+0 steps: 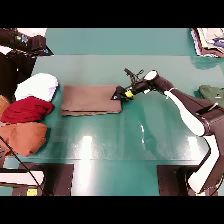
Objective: Fold the shirts.
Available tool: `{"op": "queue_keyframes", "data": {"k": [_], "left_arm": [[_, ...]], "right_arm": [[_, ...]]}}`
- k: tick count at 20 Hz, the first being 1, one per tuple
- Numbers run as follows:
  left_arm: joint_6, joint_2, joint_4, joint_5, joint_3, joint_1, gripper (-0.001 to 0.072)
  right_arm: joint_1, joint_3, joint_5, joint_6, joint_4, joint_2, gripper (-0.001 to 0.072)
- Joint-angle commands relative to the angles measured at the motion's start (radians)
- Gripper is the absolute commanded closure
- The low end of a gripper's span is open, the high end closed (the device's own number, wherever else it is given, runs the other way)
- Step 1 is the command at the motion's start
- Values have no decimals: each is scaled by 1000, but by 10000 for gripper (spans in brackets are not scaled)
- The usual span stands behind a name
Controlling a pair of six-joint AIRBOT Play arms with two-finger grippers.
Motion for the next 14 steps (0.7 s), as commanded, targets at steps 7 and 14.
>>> {"op": "queue_keyframes", "data": {"k": [7, 14], "left_arm": [[2, 1, -10, -6, 1, -72, 685], [8, 1, -11, -2, 1, -277, 684]], "right_arm": [[-96, 60, -41, 0, -6, 99, 697], [-574, -206, -53, 1, -178, 495, 697]]}}
